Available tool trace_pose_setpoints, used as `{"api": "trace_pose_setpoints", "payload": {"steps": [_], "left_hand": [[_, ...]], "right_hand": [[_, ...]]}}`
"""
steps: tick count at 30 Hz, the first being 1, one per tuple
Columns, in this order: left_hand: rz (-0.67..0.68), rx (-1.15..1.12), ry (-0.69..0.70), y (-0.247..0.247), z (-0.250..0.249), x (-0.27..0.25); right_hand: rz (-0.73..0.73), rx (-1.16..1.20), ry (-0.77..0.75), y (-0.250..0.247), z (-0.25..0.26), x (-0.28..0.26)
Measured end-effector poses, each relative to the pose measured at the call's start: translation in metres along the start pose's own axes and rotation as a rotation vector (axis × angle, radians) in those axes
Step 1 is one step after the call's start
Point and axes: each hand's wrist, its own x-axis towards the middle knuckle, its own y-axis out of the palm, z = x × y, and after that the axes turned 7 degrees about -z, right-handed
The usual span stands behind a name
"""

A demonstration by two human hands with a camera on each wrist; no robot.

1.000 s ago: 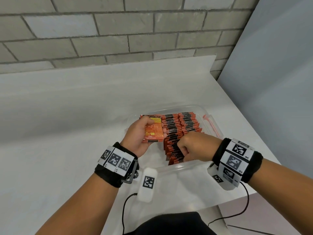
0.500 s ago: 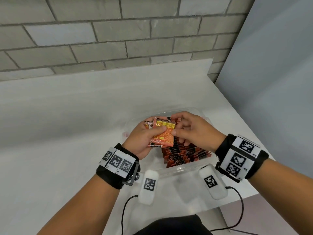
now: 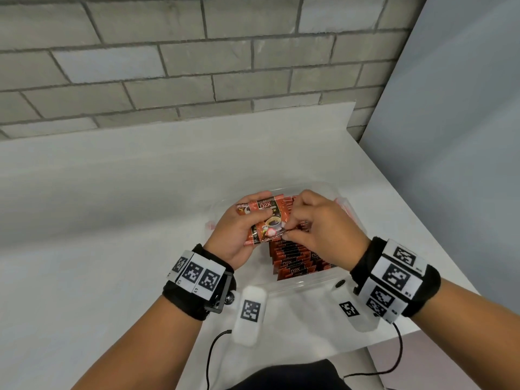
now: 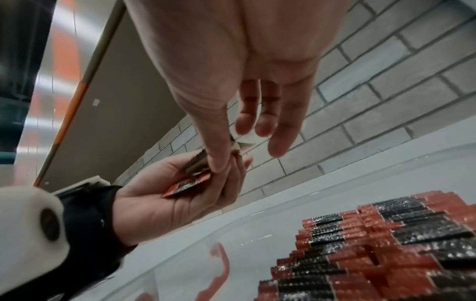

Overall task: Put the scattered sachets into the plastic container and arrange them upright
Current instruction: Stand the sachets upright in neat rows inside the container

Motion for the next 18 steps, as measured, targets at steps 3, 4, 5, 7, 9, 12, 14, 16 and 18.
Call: {"api": "trace_pose_setpoints", "payload": {"steps": [3,4,5,7,9,12,14,16,18], "left_hand": [[-0.002,0.02,0.036,-0.002,0.001,0.0],[-0.005,0.024,0.043,-0.003,0.001,0.0],[-0.002,0.028,0.052,-0.003,0.001,0.0],[0.02,0.045,0.061,-0.002,0.002,-0.001],[0.046,0.082,0.068,0.0,0.004,-0.002],[0.045,0.113,0.066,0.002,0.005,-0.003],[-0.001,0.086,0.052,0.001,0.001,-0.002],[-0.062,0.044,0.031,-0.003,-0.004,0.0],[-0.103,0.014,0.021,-0.008,-0.008,0.002]], "right_hand": [[0.015,0.085,0.039,-0.004,-0.003,-0.001],[-0.01,0.093,0.041,-0.005,-0.003,-0.001],[-0.035,0.069,0.042,-0.005,-0.003,0.0],[-0.048,0.0,0.083,-0.005,-0.002,0.004],[0.023,0.033,0.208,-0.005,-0.001,0.01],[0.143,0.251,0.369,-0.009,0.001,0.015],[0.166,0.268,0.395,-0.016,-0.001,0.017],[0.189,0.223,0.393,-0.024,-0.003,0.016],[0.24,0.142,0.363,-0.028,-0.006,0.01]]}}
